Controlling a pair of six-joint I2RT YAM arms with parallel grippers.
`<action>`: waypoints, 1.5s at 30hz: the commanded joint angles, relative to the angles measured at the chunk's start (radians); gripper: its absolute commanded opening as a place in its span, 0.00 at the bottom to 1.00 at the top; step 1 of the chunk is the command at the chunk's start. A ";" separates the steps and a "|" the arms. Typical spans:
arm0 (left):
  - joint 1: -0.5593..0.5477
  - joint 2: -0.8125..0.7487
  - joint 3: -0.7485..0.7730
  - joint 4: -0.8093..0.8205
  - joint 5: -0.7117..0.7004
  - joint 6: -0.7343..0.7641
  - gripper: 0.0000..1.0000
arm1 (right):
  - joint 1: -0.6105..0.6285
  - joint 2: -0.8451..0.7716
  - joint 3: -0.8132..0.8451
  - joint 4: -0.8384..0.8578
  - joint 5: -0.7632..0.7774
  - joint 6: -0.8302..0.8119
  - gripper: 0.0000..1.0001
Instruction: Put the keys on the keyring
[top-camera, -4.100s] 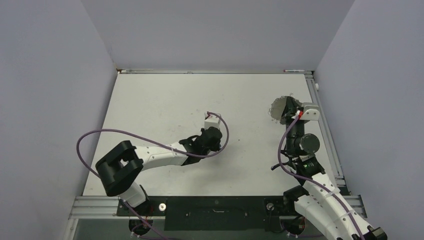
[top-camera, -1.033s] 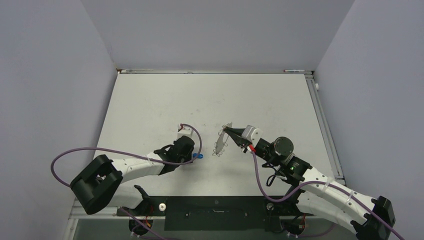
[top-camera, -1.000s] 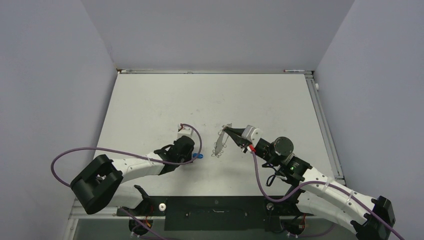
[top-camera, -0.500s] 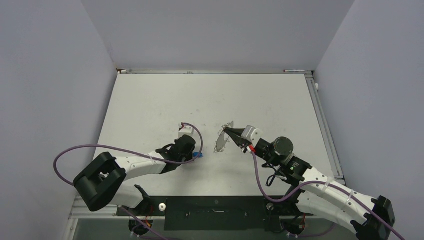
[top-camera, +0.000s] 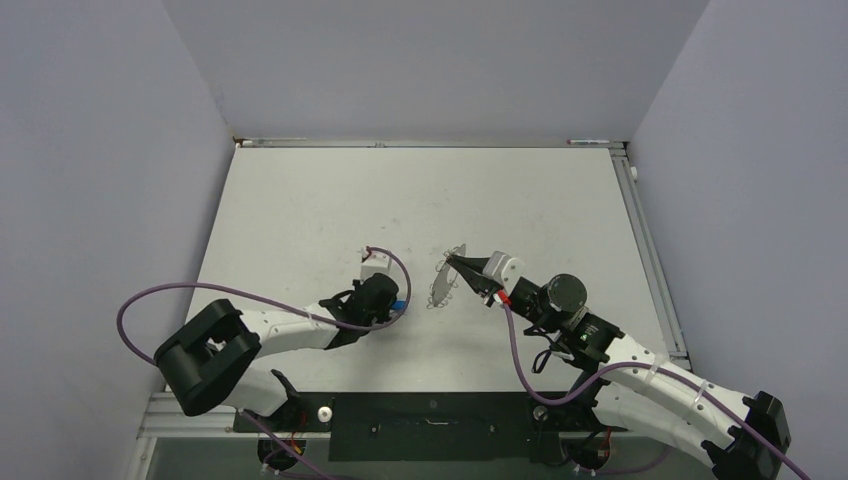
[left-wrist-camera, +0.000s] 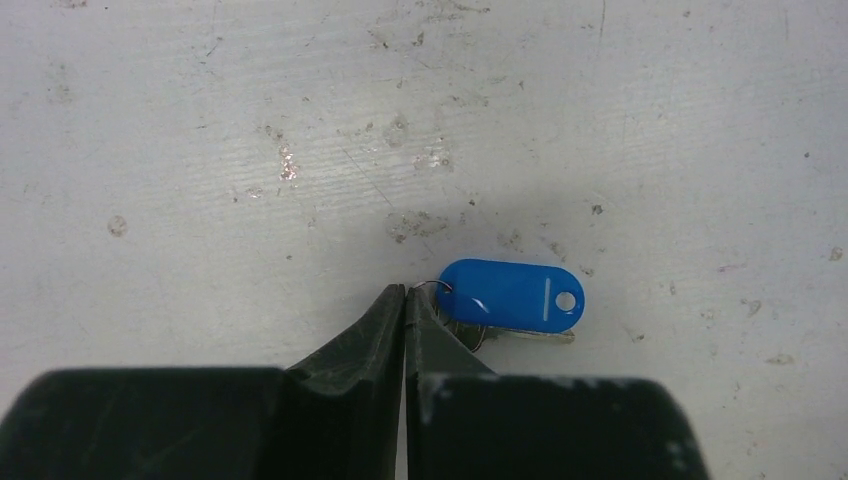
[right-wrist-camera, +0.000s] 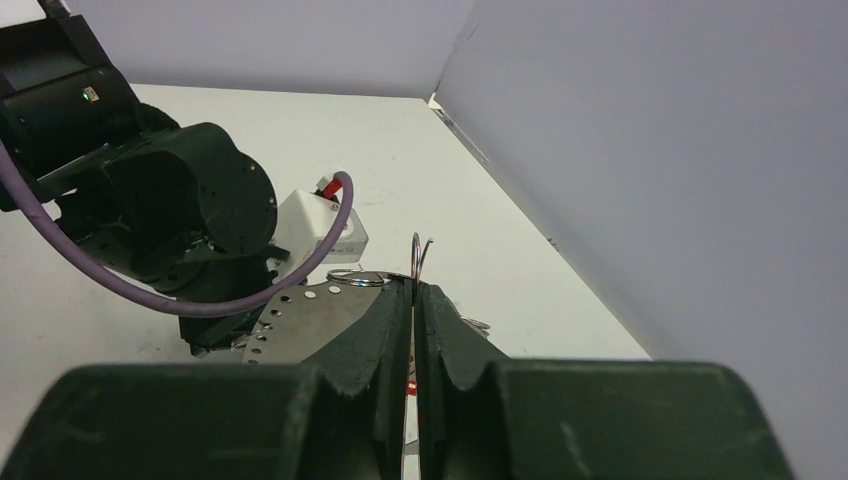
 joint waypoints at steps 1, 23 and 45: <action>-0.037 -0.008 0.012 -0.012 0.003 -0.017 0.00 | 0.006 -0.010 0.008 0.053 -0.002 -0.007 0.05; -0.053 -0.408 -0.067 -0.135 0.011 0.040 0.03 | 0.008 -0.024 0.001 0.062 -0.002 -0.005 0.05; -0.092 -0.124 0.054 -0.212 0.060 0.099 0.41 | 0.014 -0.024 0.003 0.054 0.010 -0.005 0.05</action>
